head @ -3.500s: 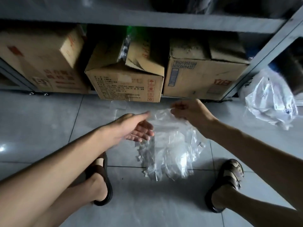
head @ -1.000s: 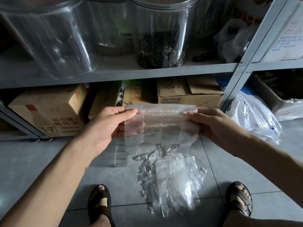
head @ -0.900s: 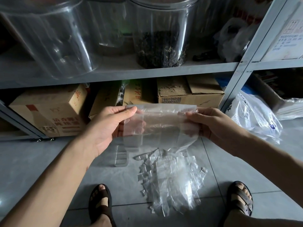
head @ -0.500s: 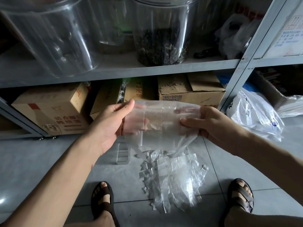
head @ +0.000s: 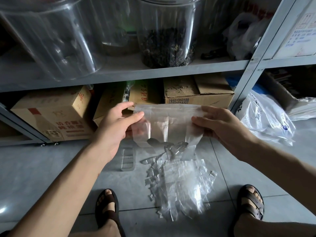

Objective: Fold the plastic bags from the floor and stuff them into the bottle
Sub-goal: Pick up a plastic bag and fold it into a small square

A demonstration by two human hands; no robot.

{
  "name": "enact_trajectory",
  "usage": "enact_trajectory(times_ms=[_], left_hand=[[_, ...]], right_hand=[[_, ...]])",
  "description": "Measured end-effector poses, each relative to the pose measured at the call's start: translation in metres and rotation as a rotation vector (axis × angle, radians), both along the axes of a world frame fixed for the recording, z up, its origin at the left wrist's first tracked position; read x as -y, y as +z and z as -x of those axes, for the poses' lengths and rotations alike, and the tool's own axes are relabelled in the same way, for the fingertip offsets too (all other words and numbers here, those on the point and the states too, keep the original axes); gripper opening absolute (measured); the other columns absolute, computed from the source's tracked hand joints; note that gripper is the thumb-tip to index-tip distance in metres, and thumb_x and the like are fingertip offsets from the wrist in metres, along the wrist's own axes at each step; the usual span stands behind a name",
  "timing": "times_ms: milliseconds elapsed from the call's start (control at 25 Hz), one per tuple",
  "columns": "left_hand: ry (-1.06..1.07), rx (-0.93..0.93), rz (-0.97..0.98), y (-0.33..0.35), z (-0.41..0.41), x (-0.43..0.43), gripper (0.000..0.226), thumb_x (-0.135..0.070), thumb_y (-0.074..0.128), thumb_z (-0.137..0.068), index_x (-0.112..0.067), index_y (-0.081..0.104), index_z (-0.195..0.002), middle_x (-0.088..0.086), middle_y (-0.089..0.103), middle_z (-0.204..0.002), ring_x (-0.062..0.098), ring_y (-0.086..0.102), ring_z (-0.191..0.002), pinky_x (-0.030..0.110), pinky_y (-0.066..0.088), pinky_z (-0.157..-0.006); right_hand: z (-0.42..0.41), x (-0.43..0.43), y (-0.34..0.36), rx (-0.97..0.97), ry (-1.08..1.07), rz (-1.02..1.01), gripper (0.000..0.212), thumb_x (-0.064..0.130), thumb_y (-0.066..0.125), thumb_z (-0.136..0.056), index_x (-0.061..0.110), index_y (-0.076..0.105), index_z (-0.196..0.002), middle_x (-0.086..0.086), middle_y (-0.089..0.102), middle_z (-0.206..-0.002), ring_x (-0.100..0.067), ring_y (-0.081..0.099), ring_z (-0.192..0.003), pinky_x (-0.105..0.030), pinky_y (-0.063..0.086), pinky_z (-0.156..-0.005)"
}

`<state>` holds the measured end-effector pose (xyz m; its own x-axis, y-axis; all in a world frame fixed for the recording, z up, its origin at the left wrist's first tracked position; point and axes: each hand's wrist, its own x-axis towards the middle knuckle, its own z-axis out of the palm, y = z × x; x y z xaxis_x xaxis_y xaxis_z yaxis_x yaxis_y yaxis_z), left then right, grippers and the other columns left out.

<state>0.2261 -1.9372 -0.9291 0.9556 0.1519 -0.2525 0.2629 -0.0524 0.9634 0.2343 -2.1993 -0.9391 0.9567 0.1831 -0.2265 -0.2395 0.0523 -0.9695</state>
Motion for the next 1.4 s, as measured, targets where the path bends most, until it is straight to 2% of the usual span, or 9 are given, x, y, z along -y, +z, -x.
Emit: enact_trajectory(times_ms=[80,160,320,440,560,680,1080,1280,1400], left_hand=[[0.036,0.057,-0.049,-0.002,0.000,0.000,0.054,-0.021,0.080,-0.081,-0.032,0.057,-0.129,0.007,0.076,-0.100,0.025,0.070,-0.105,0.050,0.047,-0.105],[0.037,0.122,-0.046,-0.001,0.001,0.002,0.034,-0.015,0.073,-0.089,-0.029,0.066,-0.119,0.005,0.075,-0.093,0.025,0.073,-0.093,0.045,0.054,-0.096],[0.055,0.179,0.017,0.006,0.006,0.009,0.008,-0.017,0.067,-0.092,-0.013,0.073,-0.096,-0.001,0.073,-0.075,0.016,0.072,-0.069,0.032,0.060,-0.067],[0.008,0.182,0.050,0.008,0.005,0.006,0.023,-0.023,0.073,-0.075,-0.011,0.073,-0.094,0.002,0.075,-0.083,0.016,0.073,-0.077,0.033,0.059,-0.077],[-0.030,0.234,-0.004,0.007,0.004,0.004,0.029,-0.008,0.080,-0.066,-0.011,0.072,-0.094,0.003,0.074,-0.086,0.013,0.070,-0.084,0.022,0.057,-0.079],[-0.018,0.330,-0.116,0.005,0.005,0.005,0.027,0.005,0.080,-0.073,-0.014,0.074,-0.091,0.002,0.074,-0.086,0.008,0.069,-0.081,0.018,0.055,-0.076],[0.049,0.488,-0.225,0.007,0.003,0.000,0.012,-0.008,0.078,-0.081,-0.019,0.077,-0.088,-0.005,0.076,-0.083,0.004,0.070,-0.076,0.013,0.051,-0.073],[0.046,0.519,-0.396,0.006,0.003,-0.001,0.014,-0.014,0.078,-0.084,-0.028,0.074,-0.081,-0.010,0.071,-0.082,0.003,0.066,-0.078,0.015,0.048,-0.074],[0.027,0.548,-0.502,0.007,0.001,-0.004,0.020,-0.012,0.076,-0.085,-0.030,0.071,-0.078,-0.011,0.067,-0.092,0.006,0.063,-0.088,0.021,0.050,-0.081]], right_hand=[[0.000,-0.001,-0.001,0.069,-0.125,0.047,0.060,0.008,0.071,-0.084,0.011,0.048,-0.139,-0.007,0.076,-0.083,-0.021,0.073,-0.078,-0.025,0.058,-0.070],[0.000,-0.002,-0.002,0.145,-0.173,0.067,0.060,0.007,0.071,-0.086,0.019,0.046,-0.140,-0.008,0.075,-0.077,-0.020,0.072,-0.072,-0.025,0.058,-0.069],[0.001,-0.004,0.002,0.225,-0.134,0.052,0.021,0.013,0.070,-0.084,0.010,0.070,-0.105,-0.003,0.073,-0.075,-0.017,0.071,-0.071,-0.024,0.056,-0.068],[0.001,-0.003,0.003,0.233,-0.138,0.036,0.018,0.019,0.074,-0.077,0.010,0.074,-0.093,-0.004,0.073,-0.078,-0.016,0.070,-0.072,-0.024,0.057,-0.071],[0.000,-0.003,0.003,0.253,-0.140,0.044,0.017,0.011,0.077,-0.074,0.012,0.074,-0.091,-0.001,0.073,-0.075,-0.013,0.068,-0.070,-0.021,0.055,-0.068],[0.000,-0.005,0.002,0.295,-0.174,0.085,0.021,-0.001,0.077,-0.075,0.015,0.075,-0.088,0.003,0.072,-0.070,-0.009,0.066,-0.066,-0.018,0.054,-0.065],[-0.003,-0.001,0.003,0.379,-0.251,0.197,0.020,0.003,0.078,-0.079,0.023,0.078,-0.086,0.000,0.074,-0.076,-0.014,0.066,-0.070,-0.032,0.059,-0.075],[-0.003,0.000,0.003,0.448,-0.292,0.305,0.022,0.009,0.079,-0.080,0.031,0.077,-0.079,0.010,0.075,-0.080,-0.017,0.070,-0.075,-0.039,0.060,-0.077],[-0.006,0.003,0.002,0.512,-0.268,0.426,0.023,0.012,0.079,-0.080,0.034,0.075,-0.079,0.024,0.066,-0.087,-0.013,0.064,-0.084,-0.033,0.054,-0.076]])
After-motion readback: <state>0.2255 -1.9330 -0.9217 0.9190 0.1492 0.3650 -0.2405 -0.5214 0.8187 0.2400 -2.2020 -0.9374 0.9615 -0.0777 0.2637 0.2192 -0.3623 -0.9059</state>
